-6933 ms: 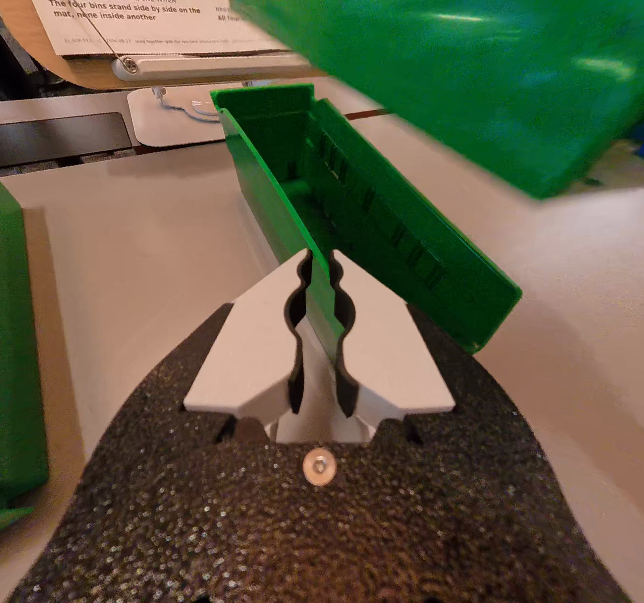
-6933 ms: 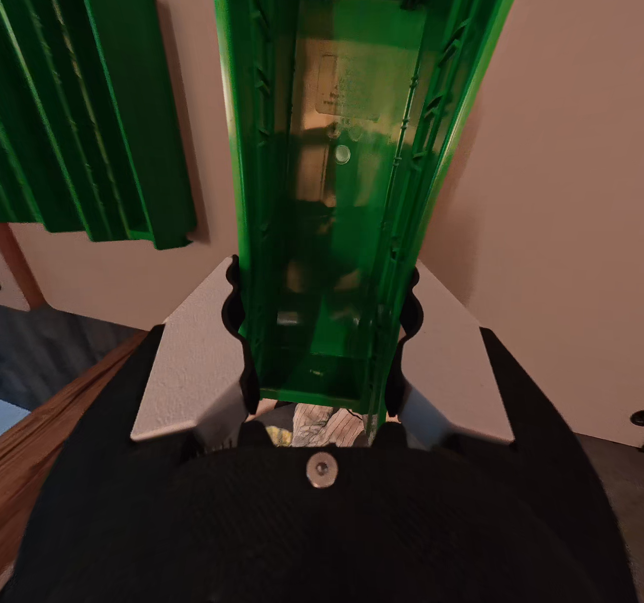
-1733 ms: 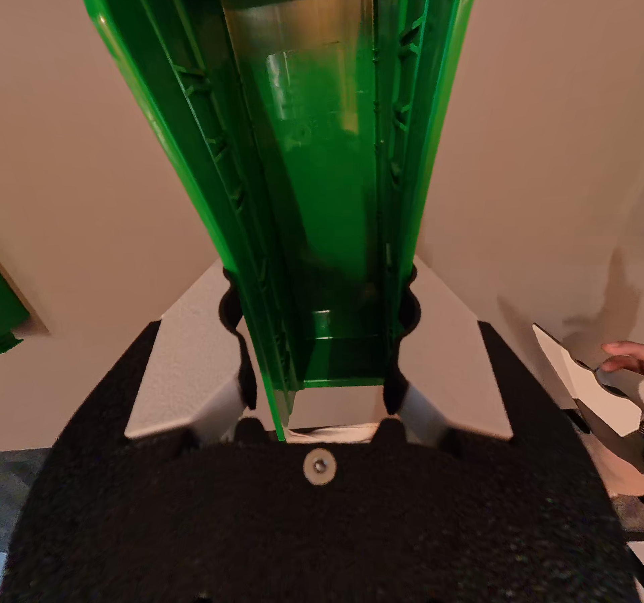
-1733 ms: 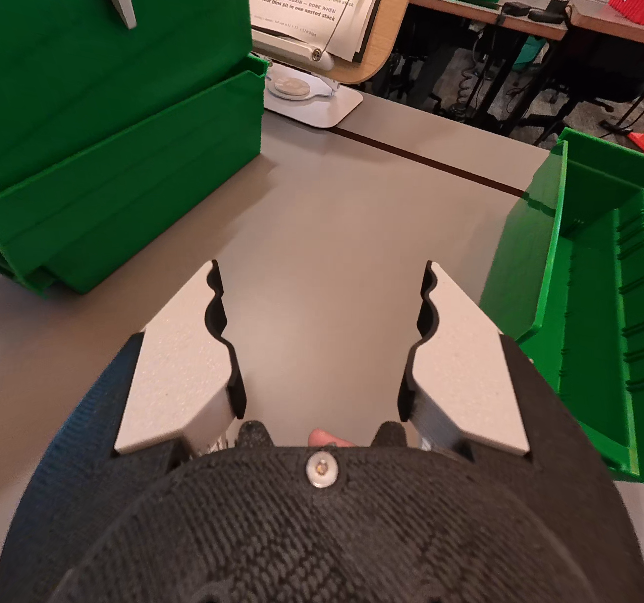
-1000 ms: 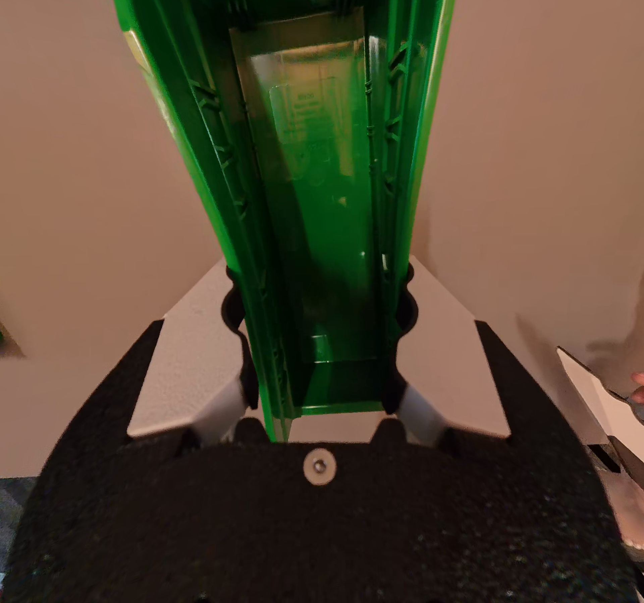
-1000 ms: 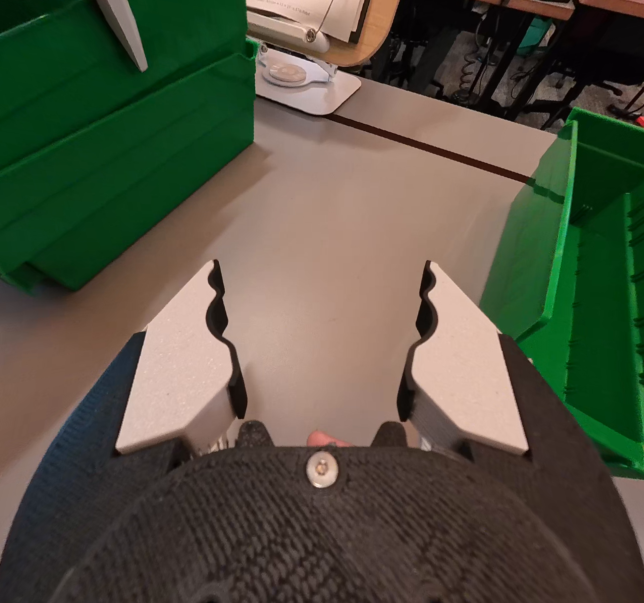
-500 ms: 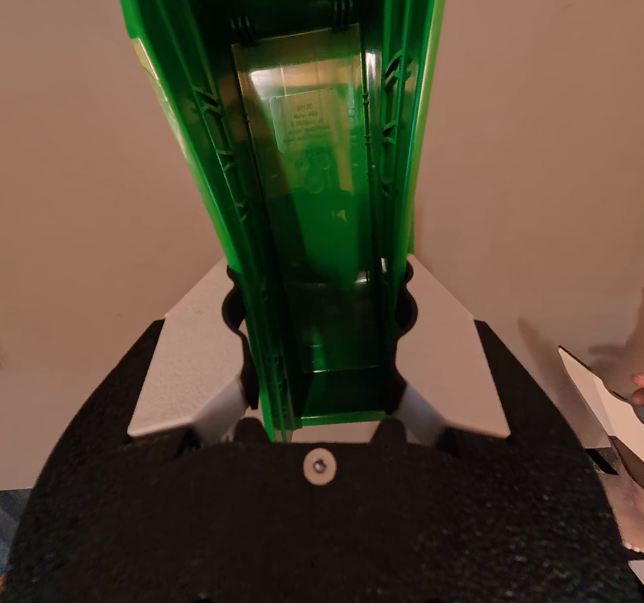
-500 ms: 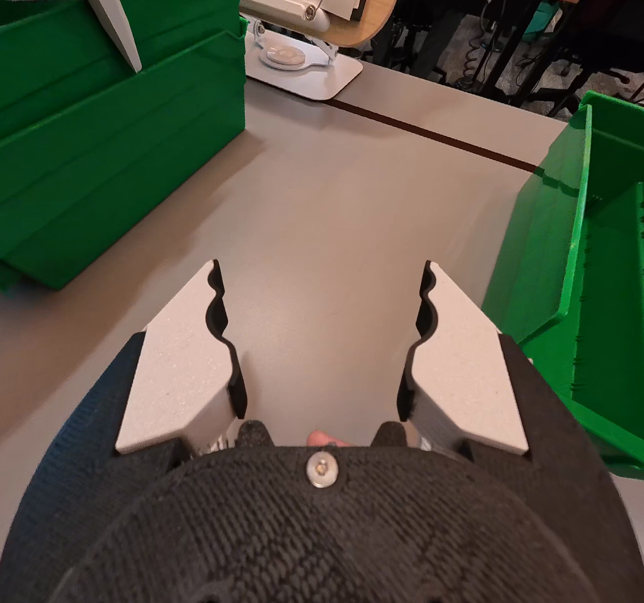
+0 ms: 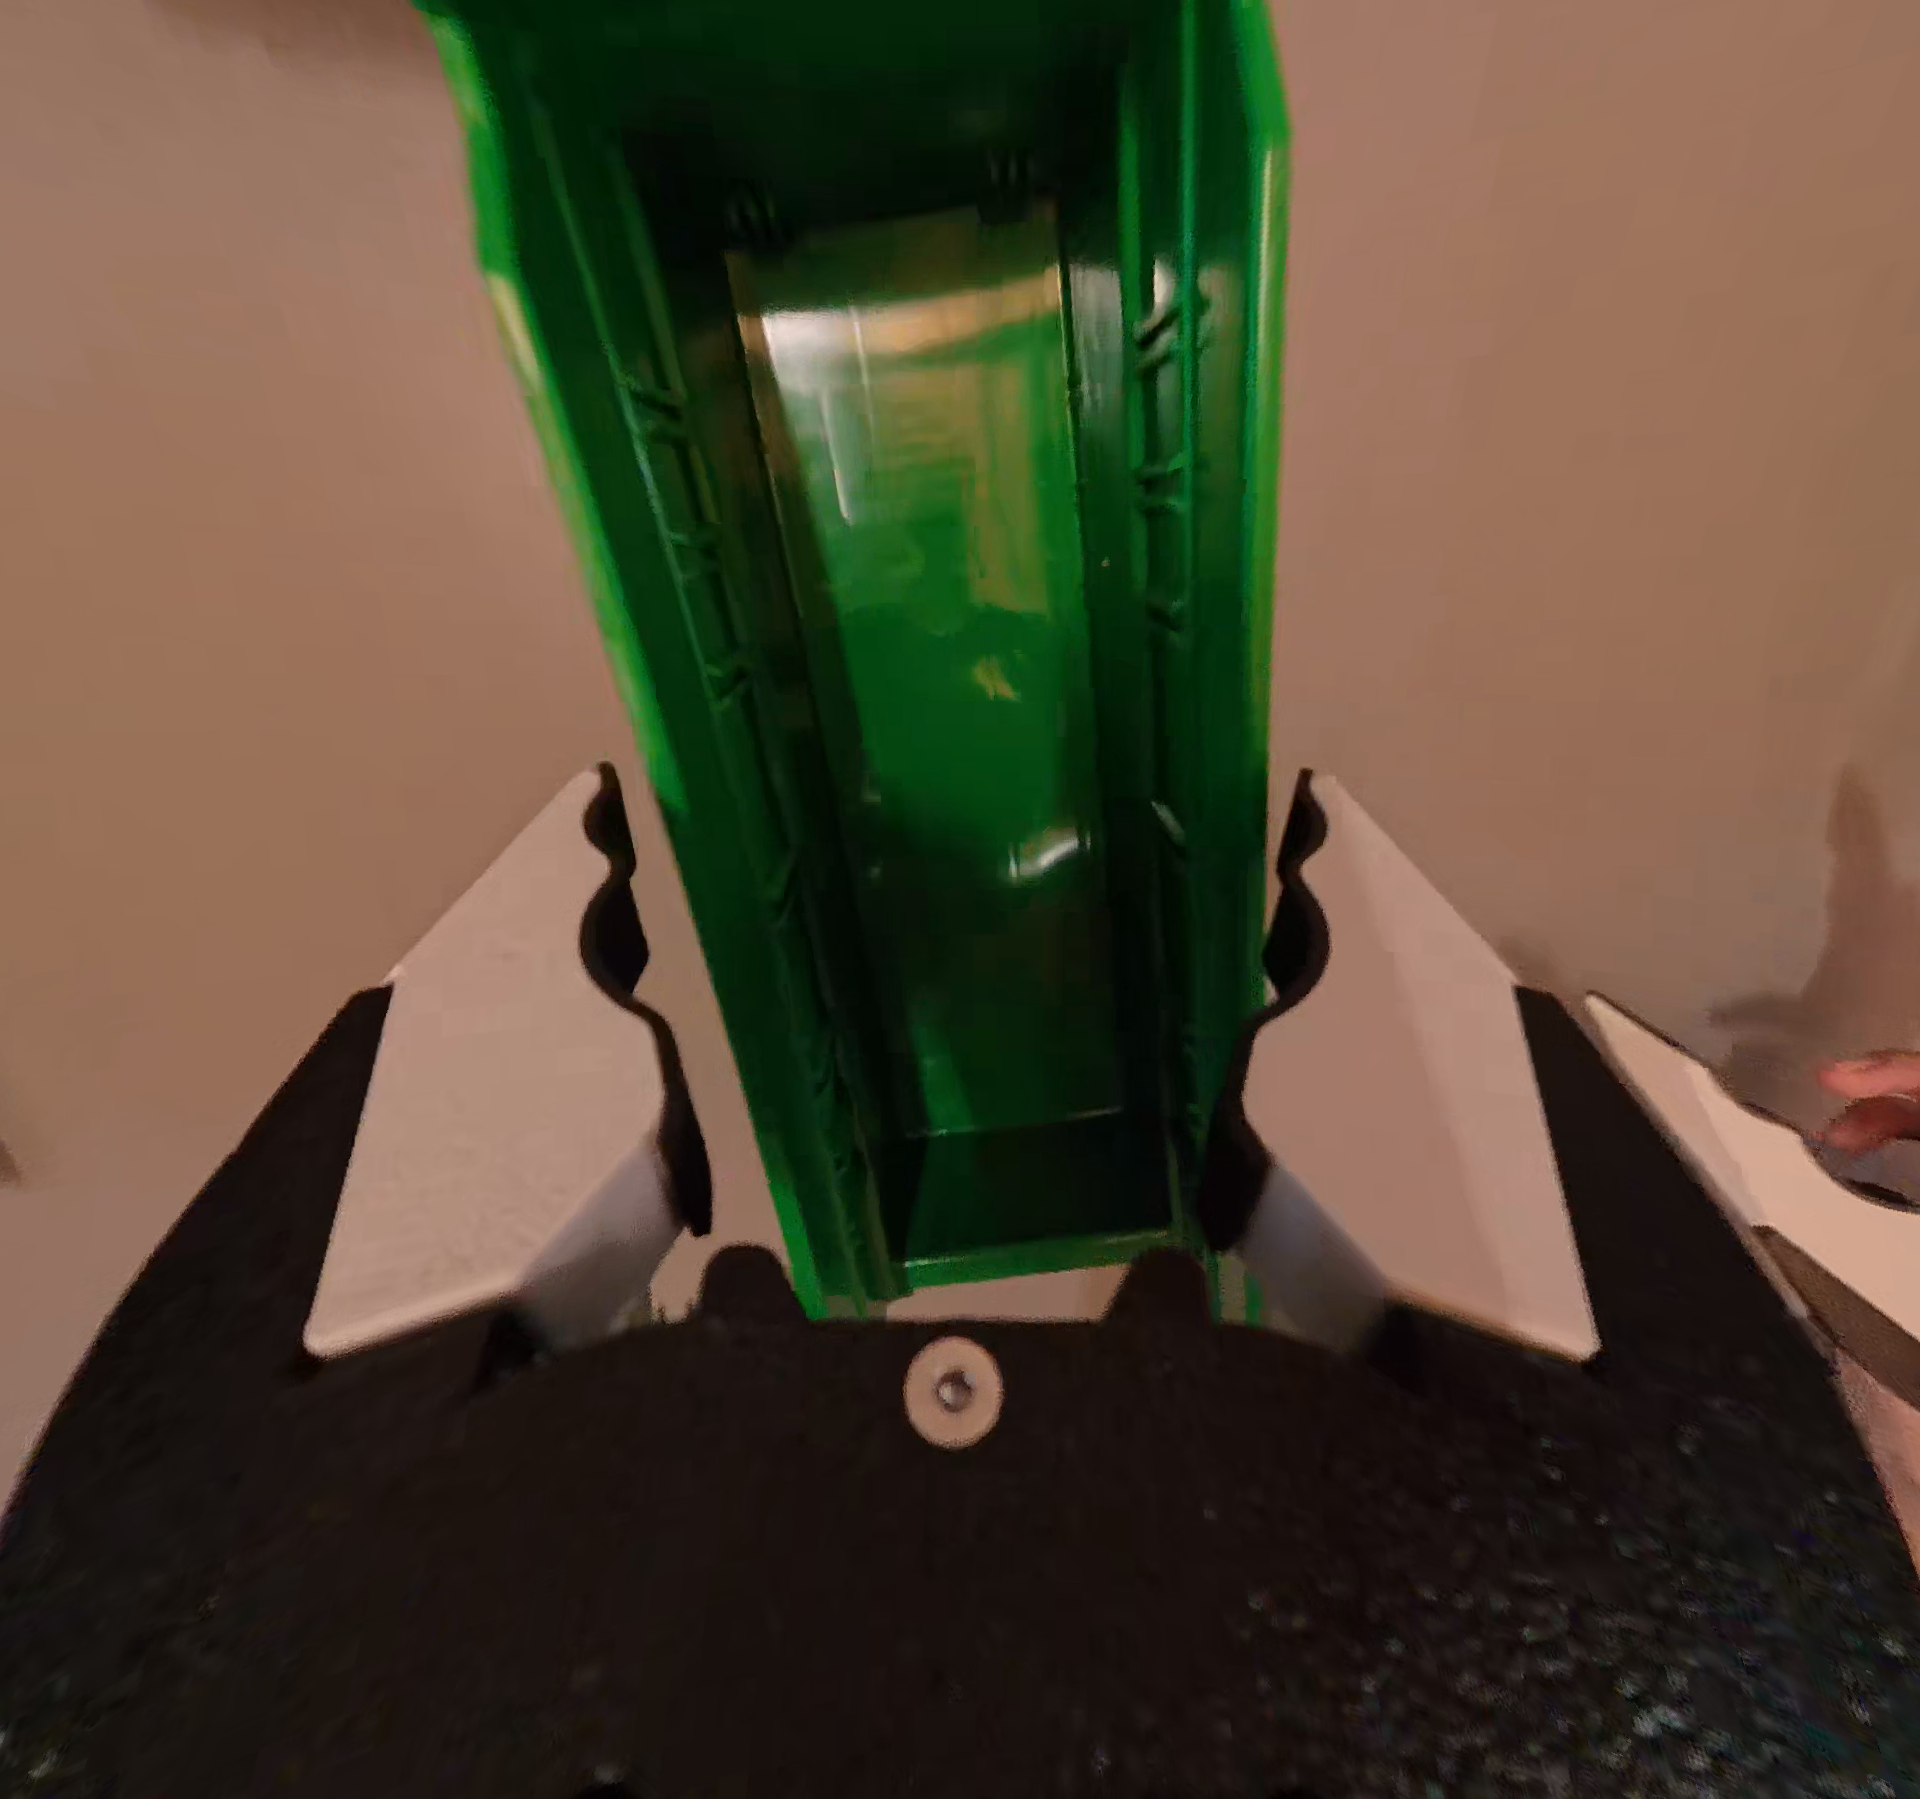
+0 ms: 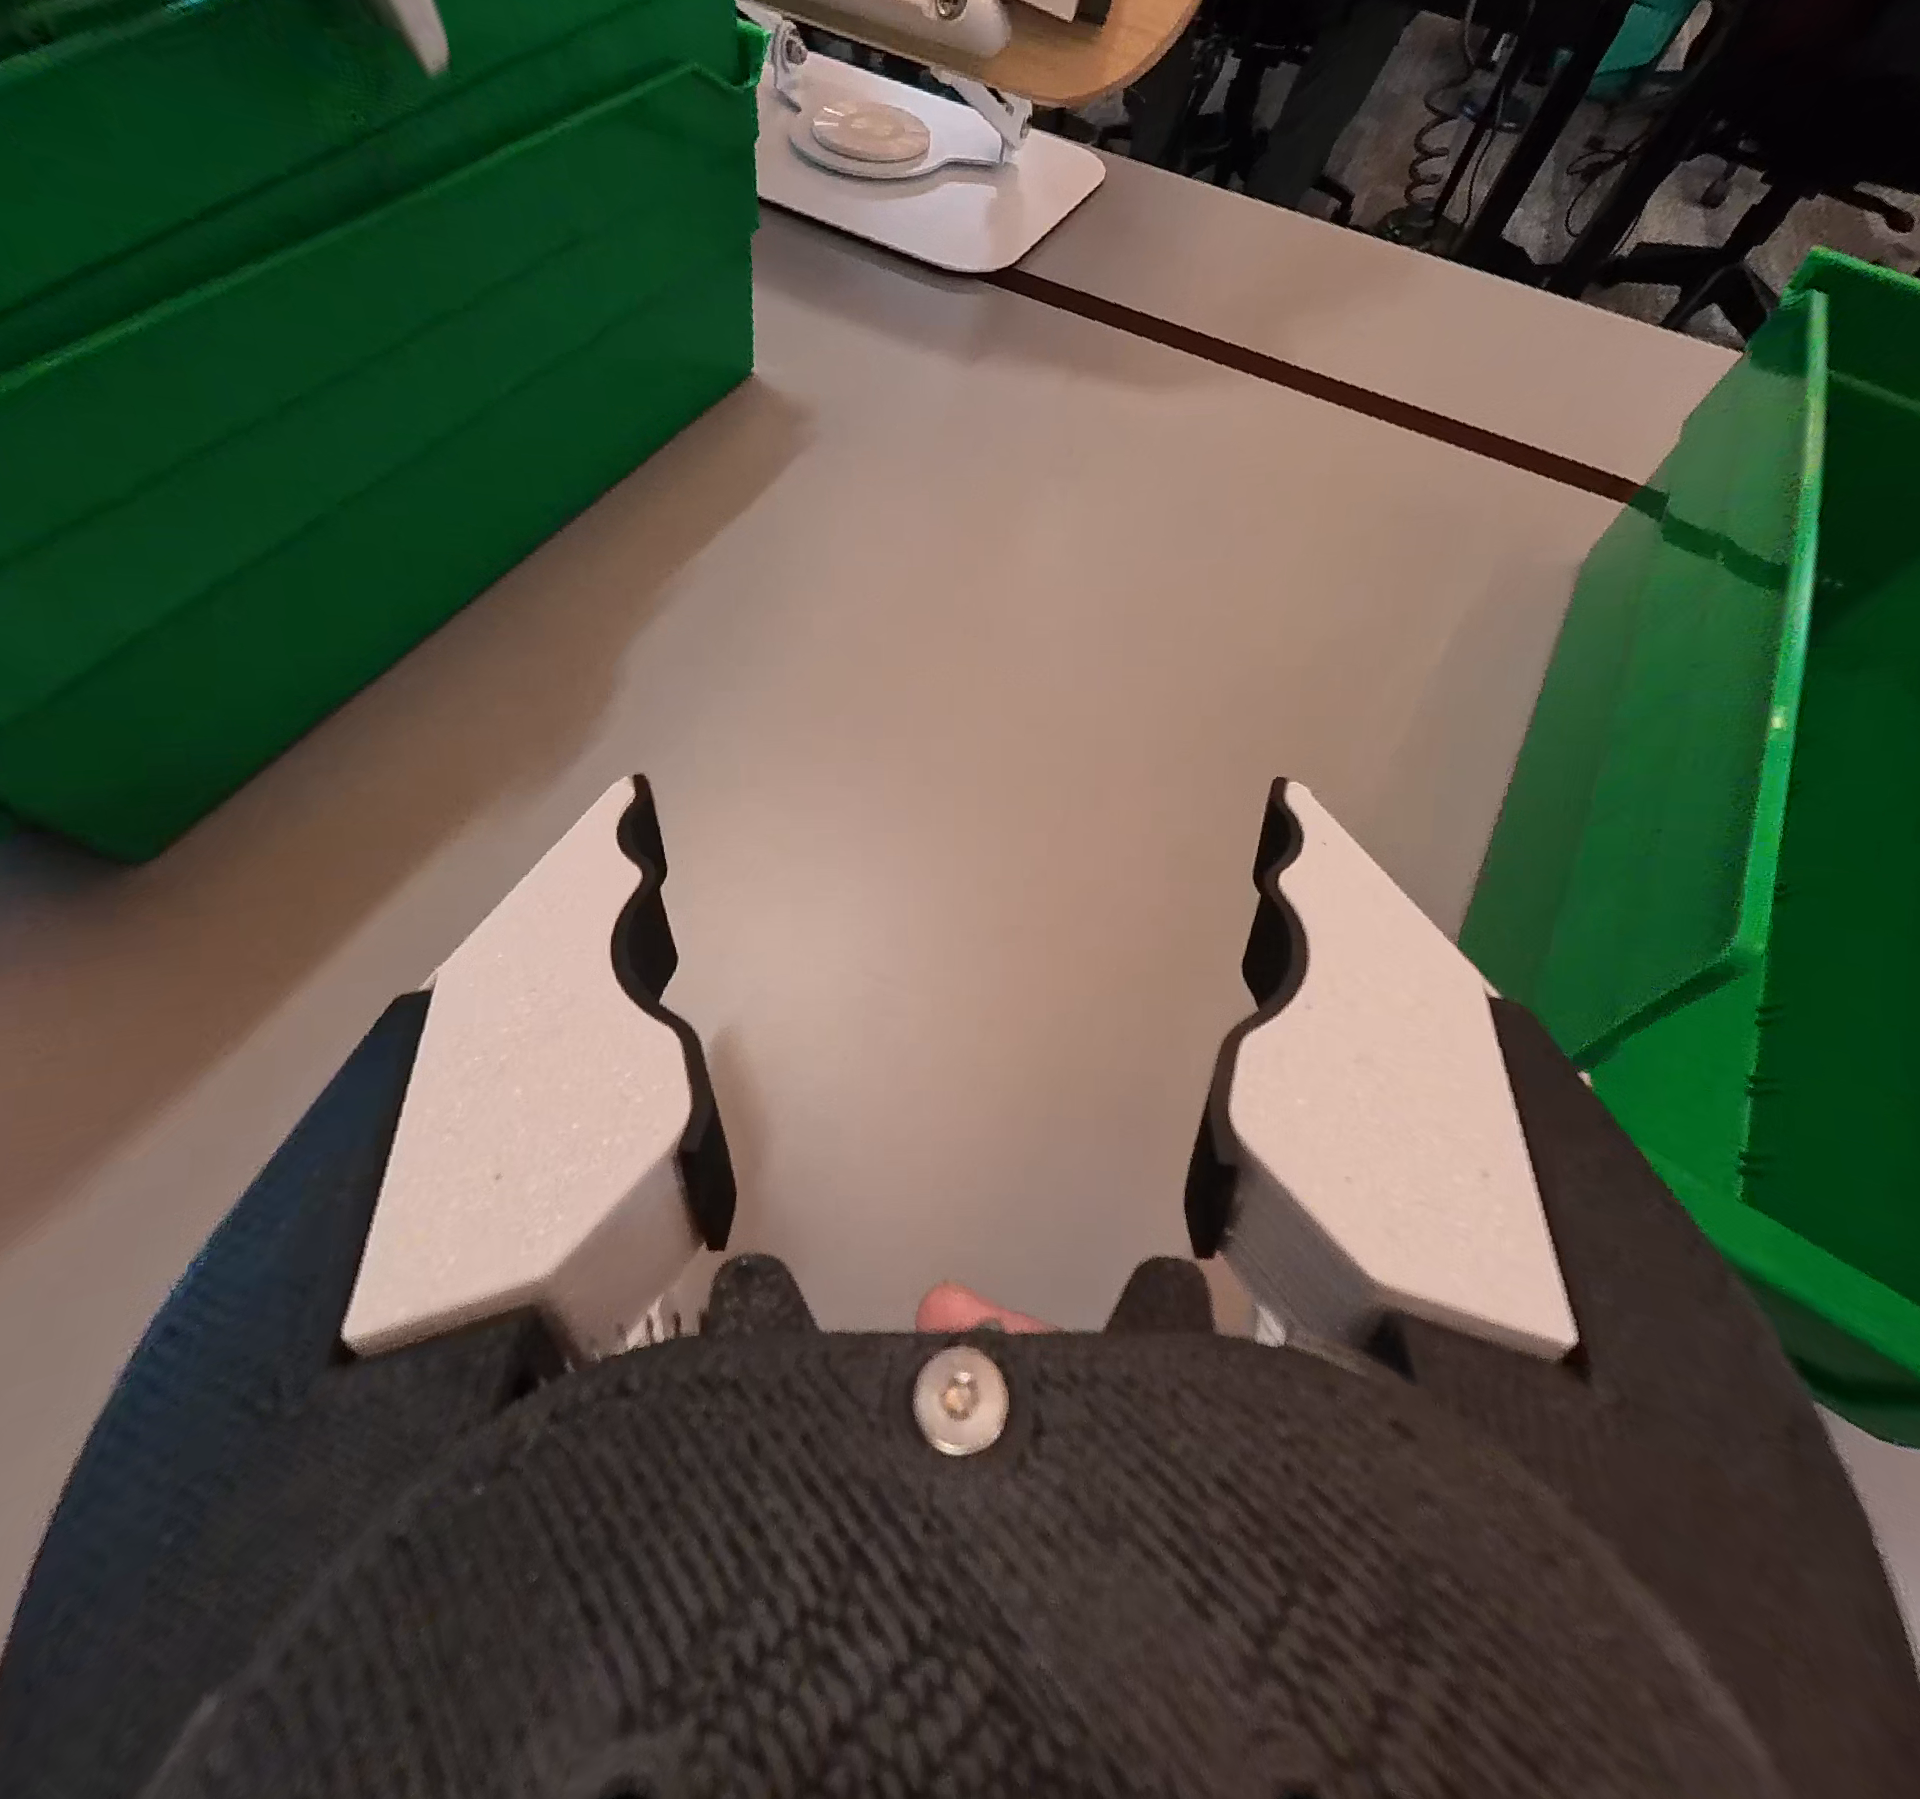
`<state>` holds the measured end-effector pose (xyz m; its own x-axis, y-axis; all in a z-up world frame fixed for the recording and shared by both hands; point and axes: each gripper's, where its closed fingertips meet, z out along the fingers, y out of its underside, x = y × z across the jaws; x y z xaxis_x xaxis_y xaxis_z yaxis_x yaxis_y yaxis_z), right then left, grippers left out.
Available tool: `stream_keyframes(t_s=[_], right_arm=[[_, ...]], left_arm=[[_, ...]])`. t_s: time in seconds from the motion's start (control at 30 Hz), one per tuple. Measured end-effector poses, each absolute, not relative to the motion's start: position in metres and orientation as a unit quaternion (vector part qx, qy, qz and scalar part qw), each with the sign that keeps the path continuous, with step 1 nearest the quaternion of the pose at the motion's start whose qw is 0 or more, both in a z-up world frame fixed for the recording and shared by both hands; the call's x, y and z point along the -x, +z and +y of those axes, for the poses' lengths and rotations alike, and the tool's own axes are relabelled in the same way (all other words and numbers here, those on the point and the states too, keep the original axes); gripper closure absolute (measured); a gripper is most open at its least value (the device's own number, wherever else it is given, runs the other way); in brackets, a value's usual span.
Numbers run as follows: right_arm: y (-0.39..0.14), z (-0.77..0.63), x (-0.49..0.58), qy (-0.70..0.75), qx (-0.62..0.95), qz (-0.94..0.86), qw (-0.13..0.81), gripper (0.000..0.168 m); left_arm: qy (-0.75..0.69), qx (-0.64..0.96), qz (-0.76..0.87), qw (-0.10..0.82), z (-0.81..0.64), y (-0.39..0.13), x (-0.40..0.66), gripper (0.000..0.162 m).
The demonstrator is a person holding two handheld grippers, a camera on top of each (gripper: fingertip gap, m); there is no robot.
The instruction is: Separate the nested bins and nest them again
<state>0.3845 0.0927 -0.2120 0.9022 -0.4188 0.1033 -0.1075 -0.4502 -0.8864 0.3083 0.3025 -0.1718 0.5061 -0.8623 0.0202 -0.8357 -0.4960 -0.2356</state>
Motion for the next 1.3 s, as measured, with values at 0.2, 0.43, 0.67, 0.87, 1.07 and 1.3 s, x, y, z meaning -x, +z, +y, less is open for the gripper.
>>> stream_keyframes(t_s=[0.2,0.43,0.67,0.87,1.07,1.3], right_arm=[[-0.205,0.092,-0.381,-0.175,0.841,0.146,0.490,0.051],[-0.179,0.071,-0.393,-0.195,0.826,0.172,0.499,0.045],[-0.130,0.030,-0.472,-0.237,0.805,0.266,0.475,0.033],[-0.104,0.035,-0.563,-0.191,0.823,0.336,0.415,0.034],[-0.160,0.042,-0.616,-0.183,0.866,0.384,0.263,0.035],[-0.210,0.044,-0.622,-0.139,0.879,0.414,0.192,0.037]], left_arm=[[-0.156,0.840,0.491,0.170,0.322,-0.102,-0.318,0.041],[-0.285,0.795,0.473,0.248,0.351,-0.060,-0.283,0.041],[-0.323,0.775,0.451,0.303,0.374,-0.094,-0.222,0.042],[-0.337,0.749,0.431,0.374,0.379,-0.124,-0.184,0.045],[-0.372,0.749,0.413,0.362,0.371,-0.150,-0.177,0.045],[-0.362,0.751,0.431,0.346,0.364,-0.178,-0.172,0.044]])
